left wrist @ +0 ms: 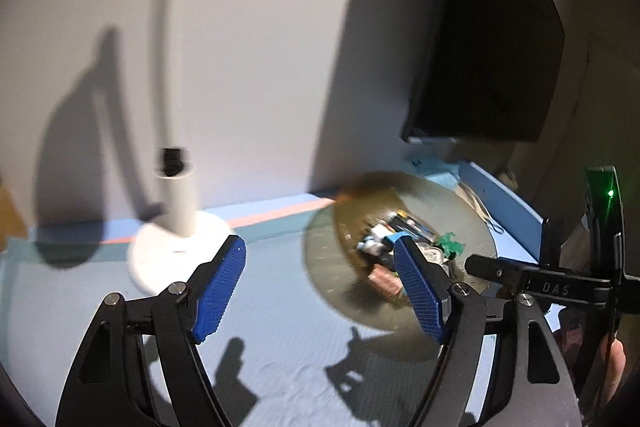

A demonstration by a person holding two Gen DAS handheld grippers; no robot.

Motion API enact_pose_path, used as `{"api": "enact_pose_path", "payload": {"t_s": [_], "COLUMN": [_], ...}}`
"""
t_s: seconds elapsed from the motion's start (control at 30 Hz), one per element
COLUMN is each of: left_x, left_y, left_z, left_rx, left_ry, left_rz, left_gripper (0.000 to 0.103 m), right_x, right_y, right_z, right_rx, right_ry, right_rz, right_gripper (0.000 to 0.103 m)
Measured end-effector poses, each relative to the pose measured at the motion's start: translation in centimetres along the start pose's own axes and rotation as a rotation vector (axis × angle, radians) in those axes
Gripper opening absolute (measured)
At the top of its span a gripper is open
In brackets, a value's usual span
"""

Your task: Organize rigid objects

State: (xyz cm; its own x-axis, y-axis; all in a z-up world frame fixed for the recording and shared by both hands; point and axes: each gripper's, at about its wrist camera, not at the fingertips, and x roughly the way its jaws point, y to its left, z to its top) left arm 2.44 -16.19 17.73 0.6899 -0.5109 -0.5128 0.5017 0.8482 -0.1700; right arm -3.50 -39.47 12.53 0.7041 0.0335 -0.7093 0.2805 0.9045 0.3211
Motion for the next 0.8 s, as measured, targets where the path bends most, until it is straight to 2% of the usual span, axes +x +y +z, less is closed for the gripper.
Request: {"api": "enact_pose_path", "payload": {"t_s": [0.07, 0.13, 0.23, 0.37, 0.5, 0.6, 0.73, 0.8], "left_x": [-2.3, -5.8, -9.9, -11.9, -10.8, -9.2, -6.7, -6.0], "left_y": [1.0, 2.2, 4.3, 7.6, 11.1, 13.6, 15.2, 15.4], "left_z": [-0.5, -1.8, -4.5, -8.6, -12.7, -15.0, -16.8, -17.6], "left_rx": [0.012, 0.043, 0.032, -0.04, -0.116, -0.173, -0.249, -0.254], "left_ry": [-0.008, -0.055, -0.092, -0.043, 0.04, 0.105, 0.206, 0.23], "left_rz": [0.003, 0.063, 0.171, 0.231, 0.348, 0.407, 0.432, 0.435], "left_gripper": [0.075, 0.075, 0.09, 0.091, 0.091, 0.091, 0.091, 0.091], "right_x": [-0.6, -1.3, -1.4, 1.5, 4.9, 7.5, 9.7, 10.0], "right_y": [2.1, 4.4, 7.5, 11.3, 13.2, 13.9, 14.2, 14.6], "right_z": [-0.8, -1.8, -4.0, -8.3, -12.1, -14.2, -15.2, -15.4], "right_rx": [-0.039, -0.075, -0.121, -0.175, -0.212, -0.252, -0.267, -0.296], "right_ry": [0.001, 0.004, 0.018, 0.091, 0.131, 0.139, 0.184, 0.164], "right_rz": [0.018, 0.056, 0.111, 0.135, 0.126, 0.097, 0.051, 0.031], "right_gripper": [0.073, 0.074, 0.081, 0.082, 0.082, 0.082, 0.082, 0.082]}}
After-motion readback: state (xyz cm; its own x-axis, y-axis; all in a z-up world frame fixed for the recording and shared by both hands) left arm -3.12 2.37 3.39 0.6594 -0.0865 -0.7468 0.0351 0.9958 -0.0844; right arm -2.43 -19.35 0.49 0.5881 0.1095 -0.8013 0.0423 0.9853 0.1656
